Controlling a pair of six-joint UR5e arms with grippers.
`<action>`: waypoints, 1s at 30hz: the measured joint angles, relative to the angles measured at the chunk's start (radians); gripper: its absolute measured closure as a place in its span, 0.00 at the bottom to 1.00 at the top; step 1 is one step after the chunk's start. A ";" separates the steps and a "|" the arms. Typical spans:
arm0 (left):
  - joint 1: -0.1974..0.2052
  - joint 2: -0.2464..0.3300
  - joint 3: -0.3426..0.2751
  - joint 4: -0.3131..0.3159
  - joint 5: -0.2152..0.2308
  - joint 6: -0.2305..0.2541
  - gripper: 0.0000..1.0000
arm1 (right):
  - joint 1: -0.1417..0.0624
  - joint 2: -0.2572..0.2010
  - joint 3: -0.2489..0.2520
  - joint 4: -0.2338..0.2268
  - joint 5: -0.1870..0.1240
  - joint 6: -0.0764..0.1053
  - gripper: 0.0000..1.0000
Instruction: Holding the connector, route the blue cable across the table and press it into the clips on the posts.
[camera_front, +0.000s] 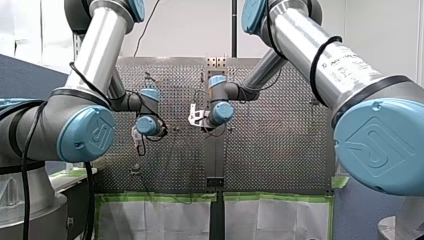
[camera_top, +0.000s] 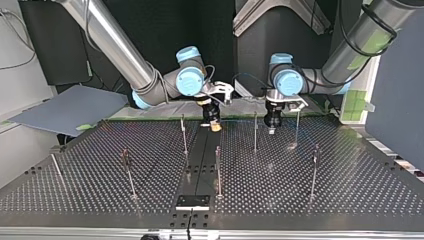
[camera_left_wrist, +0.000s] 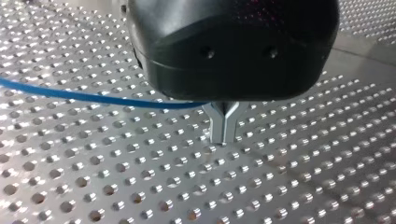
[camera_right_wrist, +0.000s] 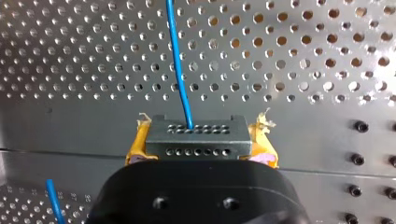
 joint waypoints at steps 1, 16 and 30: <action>0.003 0.000 0.007 -0.002 0.002 0.000 1.00 | -0.002 0.000 0.000 0.000 -0.001 0.000 1.00; 0.040 0.000 0.034 -0.006 0.033 0.001 0.89 | -0.049 0.000 -0.024 0.002 -0.030 -0.003 1.00; 0.030 0.002 0.034 -0.099 0.009 0.030 0.00 | -0.050 0.000 -0.026 0.006 -0.032 0.000 1.00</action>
